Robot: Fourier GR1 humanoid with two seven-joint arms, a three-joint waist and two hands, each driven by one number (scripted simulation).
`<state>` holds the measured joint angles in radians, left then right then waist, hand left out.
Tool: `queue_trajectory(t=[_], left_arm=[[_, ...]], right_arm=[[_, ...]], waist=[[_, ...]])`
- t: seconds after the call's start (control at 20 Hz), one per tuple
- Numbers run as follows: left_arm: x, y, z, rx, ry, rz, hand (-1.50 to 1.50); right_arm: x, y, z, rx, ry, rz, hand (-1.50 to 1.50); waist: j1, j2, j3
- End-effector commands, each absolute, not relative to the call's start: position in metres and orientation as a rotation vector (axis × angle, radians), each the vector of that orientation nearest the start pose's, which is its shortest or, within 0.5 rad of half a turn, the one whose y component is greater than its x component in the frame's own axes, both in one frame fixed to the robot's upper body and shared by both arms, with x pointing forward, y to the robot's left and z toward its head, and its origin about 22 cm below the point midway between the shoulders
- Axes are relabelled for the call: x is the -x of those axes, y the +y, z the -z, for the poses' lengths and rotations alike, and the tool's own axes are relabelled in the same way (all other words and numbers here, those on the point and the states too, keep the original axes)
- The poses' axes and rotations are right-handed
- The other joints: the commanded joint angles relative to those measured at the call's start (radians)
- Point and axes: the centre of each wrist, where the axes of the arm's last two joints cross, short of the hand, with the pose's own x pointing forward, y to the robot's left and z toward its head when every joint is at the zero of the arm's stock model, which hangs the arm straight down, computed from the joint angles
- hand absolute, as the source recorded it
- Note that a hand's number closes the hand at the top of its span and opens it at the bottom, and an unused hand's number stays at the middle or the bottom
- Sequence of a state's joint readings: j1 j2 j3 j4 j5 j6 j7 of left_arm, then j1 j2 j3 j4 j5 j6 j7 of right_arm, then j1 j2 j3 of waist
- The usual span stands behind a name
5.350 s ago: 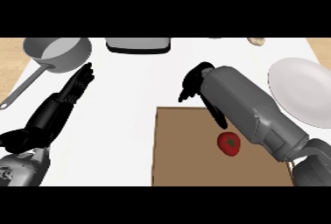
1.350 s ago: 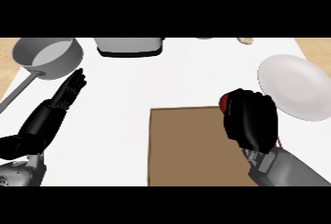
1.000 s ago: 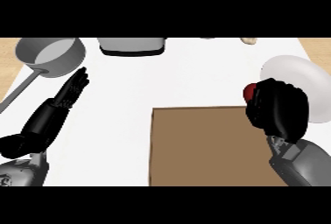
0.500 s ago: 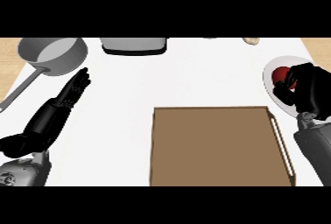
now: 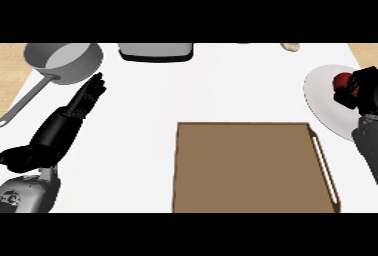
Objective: Pick the tomato from the tray and place it in the plate
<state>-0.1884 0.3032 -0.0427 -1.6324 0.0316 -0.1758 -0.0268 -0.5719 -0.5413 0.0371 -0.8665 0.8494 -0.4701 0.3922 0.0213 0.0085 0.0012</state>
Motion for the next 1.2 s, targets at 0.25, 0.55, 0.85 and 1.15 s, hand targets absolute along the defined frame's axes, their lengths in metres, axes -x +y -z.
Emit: queue_trajectory(t=[0.25,0.55,0.85,1.15], left_arm=[[-0.278,0.241,-0.071,0.021,-1.804,0.484,0.00],[-0.289,0.251,-0.072,-0.004,-1.793,0.467,0.00],[-0.273,0.257,-0.079,0.001,-1.807,0.477,0.00],[-0.281,0.262,-0.075,0.000,-1.781,0.438,0.00]], right_arm=[[-0.352,-0.417,-0.015,1.329,-0.917,-0.414,-1.50],[-0.357,-0.430,-0.026,1.353,-1.124,-0.384,-1.50],[-0.354,-0.432,-0.021,1.351,-1.288,-0.320,-1.50],[-0.372,-0.431,-0.055,1.018,-1.575,-0.075,-1.50]], waist=[[0.014,0.006,0.002],[0.009,0.007,0.003],[0.022,0.007,0.003],[-0.012,-0.003,0.002]])
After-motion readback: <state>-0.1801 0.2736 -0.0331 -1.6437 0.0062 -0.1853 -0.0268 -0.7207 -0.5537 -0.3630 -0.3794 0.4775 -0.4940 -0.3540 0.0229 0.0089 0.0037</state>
